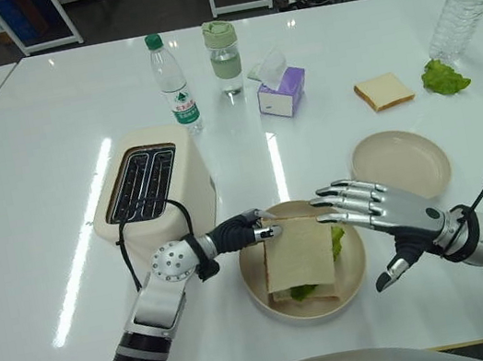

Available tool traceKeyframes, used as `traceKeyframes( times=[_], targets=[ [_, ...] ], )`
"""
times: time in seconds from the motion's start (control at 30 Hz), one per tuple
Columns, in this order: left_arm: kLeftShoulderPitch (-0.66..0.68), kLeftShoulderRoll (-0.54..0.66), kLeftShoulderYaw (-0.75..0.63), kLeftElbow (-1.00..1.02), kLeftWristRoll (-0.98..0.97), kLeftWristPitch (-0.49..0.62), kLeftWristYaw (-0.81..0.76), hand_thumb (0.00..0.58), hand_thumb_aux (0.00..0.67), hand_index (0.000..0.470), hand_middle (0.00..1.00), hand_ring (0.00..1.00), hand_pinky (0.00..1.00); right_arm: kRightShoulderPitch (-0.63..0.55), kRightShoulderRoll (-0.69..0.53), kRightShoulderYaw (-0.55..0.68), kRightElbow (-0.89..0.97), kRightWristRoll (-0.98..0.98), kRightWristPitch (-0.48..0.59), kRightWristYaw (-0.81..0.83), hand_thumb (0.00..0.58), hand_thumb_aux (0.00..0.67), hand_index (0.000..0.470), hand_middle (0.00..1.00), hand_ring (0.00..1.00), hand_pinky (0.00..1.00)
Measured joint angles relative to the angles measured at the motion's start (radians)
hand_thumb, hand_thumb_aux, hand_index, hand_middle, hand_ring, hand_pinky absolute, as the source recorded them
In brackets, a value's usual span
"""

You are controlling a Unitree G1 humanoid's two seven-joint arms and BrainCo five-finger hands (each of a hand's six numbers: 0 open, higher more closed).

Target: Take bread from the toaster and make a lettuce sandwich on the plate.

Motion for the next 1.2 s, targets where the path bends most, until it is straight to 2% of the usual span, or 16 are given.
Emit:
traceKeyframes(
  times=[0.33, 0.67, 1.17, 1.2],
  targets=[
    [-0.004, -0.012, -0.014, 0.031, 0.016, -0.019, -0.007, 0.580, 0.670, 0.470, 1.00, 1.00, 1.00, -0.002, -0.013, 0.066, -0.039, -0.009, -0.025, 0.125, 0.000, 0.000, 0.000, 0.00, 0.00, 0.00],
    [-0.009, -0.029, -0.040, 0.089, 0.072, -0.070, 0.011, 0.580, 0.670, 0.470, 1.00, 1.00, 1.00, -0.003, -0.013, 0.116, -0.035, -0.016, -0.026, 0.184, 0.000, 0.000, 0.000, 0.00, 0.00, 0.00],
    [-0.006, -0.034, -0.059, 0.109, 0.131, -0.112, 0.051, 0.580, 0.670, 0.470, 1.00, 1.00, 1.00, -0.080, -0.018, 0.231, 0.151, -0.036, -0.040, 0.223, 0.000, 0.000, 0.000, 0.00, 0.00, 0.00],
    [-0.004, -0.033, -0.060, 0.110, 0.141, -0.122, 0.060, 0.520, 0.455, 0.319, 0.86, 0.86, 0.86, -0.081, -0.018, 0.236, 0.153, -0.036, -0.039, 0.223, 0.000, 0.000, 0.000, 0.00, 0.00, 0.00]
  ],
)
